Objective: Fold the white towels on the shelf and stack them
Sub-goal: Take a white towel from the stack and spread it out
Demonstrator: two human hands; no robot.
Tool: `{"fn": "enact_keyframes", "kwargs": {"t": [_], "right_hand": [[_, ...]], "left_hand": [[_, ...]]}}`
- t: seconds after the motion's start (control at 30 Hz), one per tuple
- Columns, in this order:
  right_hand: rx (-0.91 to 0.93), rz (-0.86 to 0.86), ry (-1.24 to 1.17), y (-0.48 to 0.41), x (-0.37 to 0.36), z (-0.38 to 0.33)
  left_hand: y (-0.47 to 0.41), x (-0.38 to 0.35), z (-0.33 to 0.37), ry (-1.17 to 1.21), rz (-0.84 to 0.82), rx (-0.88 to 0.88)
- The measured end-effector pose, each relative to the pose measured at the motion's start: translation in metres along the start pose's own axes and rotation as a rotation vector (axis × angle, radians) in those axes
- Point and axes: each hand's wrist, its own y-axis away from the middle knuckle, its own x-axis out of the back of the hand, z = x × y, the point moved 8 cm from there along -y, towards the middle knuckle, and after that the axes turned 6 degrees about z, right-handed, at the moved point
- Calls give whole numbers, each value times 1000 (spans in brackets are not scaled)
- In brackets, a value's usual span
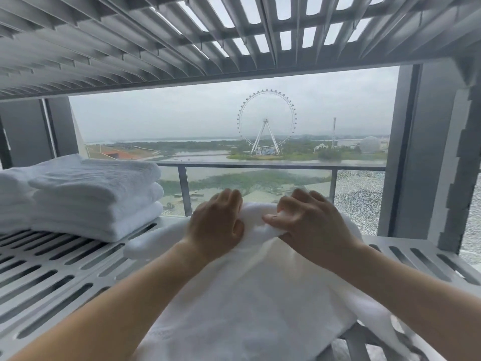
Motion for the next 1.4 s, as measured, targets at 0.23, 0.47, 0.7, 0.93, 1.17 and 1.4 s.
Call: {"fn": "enact_keyframes", "kwargs": {"t": [0.23, 0.47, 0.7, 0.93, 1.17, 1.4], "right_hand": [[117, -437, 38, 18, -40, -11], [-51, -323, -77, -5, -18, 5], [-72, -683, 50, 3, -45, 3], [-129, -542, 67, -8, -31, 22], [-258, -446, 230, -9, -15, 52], [-326, -649, -42, 17, -35, 49]], "left_hand": [[15, -38, -5, 312, -443, 95], [15, -43, -4, 396, -572, 156], [11, -32, 9, 372, -591, 52], [-4, -10, 11, 371, -334, 42], [-18, 28, -3, 138, 39, -25], [0, -12, -15, 151, -314, 80]]}}
